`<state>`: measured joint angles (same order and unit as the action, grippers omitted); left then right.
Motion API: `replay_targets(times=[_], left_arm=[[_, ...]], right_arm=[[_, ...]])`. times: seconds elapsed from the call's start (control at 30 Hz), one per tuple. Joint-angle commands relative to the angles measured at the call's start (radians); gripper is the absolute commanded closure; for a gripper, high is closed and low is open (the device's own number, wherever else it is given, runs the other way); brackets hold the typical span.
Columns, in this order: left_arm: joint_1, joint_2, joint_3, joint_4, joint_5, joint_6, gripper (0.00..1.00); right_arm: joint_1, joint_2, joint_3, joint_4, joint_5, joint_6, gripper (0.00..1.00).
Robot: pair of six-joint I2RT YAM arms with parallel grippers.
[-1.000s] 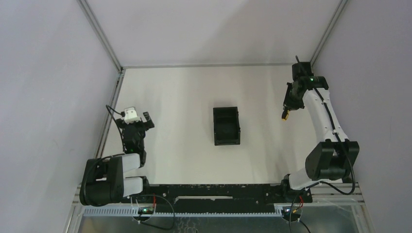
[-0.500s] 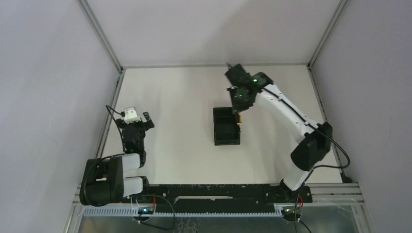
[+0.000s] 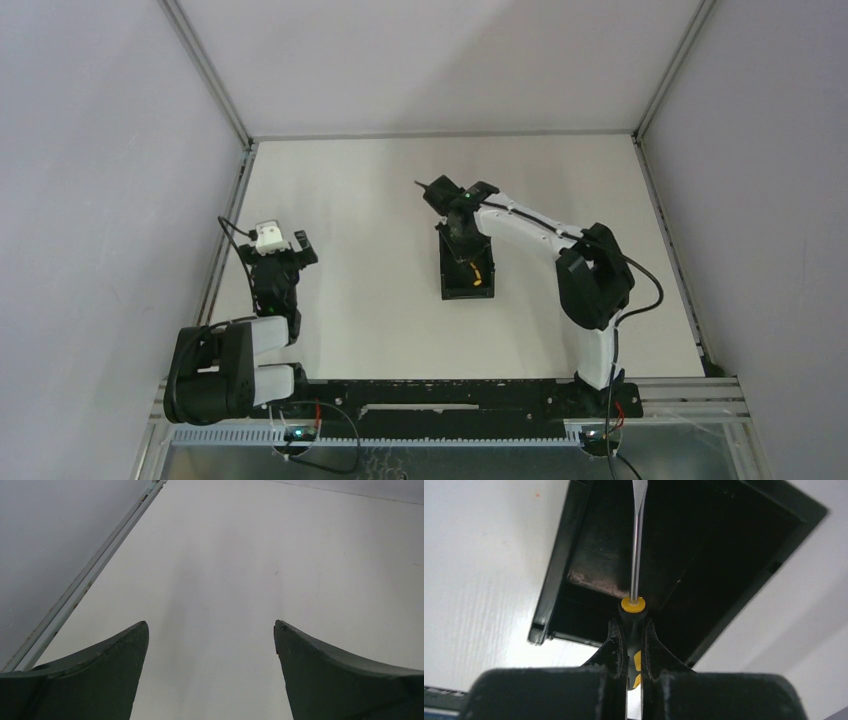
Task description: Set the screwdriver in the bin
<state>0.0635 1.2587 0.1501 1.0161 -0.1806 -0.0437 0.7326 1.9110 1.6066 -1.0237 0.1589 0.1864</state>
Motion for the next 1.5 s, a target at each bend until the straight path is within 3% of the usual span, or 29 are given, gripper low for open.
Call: replay_targets(times=[0.0, 0.07, 0.17, 0.27, 0.43, 0.67, 0.73, 0.77, 0.8, 1.03, 1.2, 1.47], left_arm=[[-0.005, -0.001, 0.042, 0.039, -0.004, 0.018, 0.00], [-0.005, -0.001, 0.042, 0.039, -0.005, 0.018, 0.00], [-0.005, 0.000, 0.042, 0.039, -0.005, 0.018, 0.00], [-0.005, -0.001, 0.042, 0.039, -0.004, 0.018, 0.00], [-0.004, -0.001, 0.042, 0.039, -0.004, 0.018, 0.00], [-0.005, -0.001, 0.042, 0.039, -0.004, 0.018, 0.00], [-0.005, -0.001, 0.042, 0.039, -0.004, 0.018, 0.00], [-0.004, -0.001, 0.042, 0.039, -0.004, 0.018, 0.00], [-0.005, -0.001, 0.043, 0.039, -0.004, 0.018, 0.00], [-0.005, -0.001, 0.043, 0.039, -0.005, 0.018, 0.00], [-0.005, -0.001, 0.042, 0.039, -0.005, 0.018, 0.00], [-0.006, 0.000, 0.042, 0.039, -0.003, 0.018, 0.00]], right_arm=[[0.001, 0.026, -0.050, 0.121, 0.024, -0.054, 1.00], [0.001, 0.049, -0.058, 0.138, 0.038, -0.054, 0.94], [0.001, 0.068, -0.053, 0.135, 0.062, -0.039, 0.72], [0.001, 0.067, -0.037, 0.111, 0.086, -0.017, 0.58], [0.005, 0.008, -0.021, 0.084, 0.135, 0.006, 0.54], [0.005, -0.196, -0.059, 0.113, 0.165, 0.031, 0.49], [0.004, -0.273, -0.096, 0.132, 0.173, 0.036, 0.33], [0.003, -0.312, -0.120, 0.157, 0.173, 0.037, 0.13], [0.001, -0.358, -0.153, 0.187, 0.168, 0.036, 0.02], [-0.082, -0.680, -0.427, 0.419, 0.086, 0.080, 0.00], [-0.232, -0.893, -0.703, 0.587, 0.004, 0.153, 0.00], [-0.364, -1.200, -1.117, 0.762, 0.050, 0.234, 0.00]])
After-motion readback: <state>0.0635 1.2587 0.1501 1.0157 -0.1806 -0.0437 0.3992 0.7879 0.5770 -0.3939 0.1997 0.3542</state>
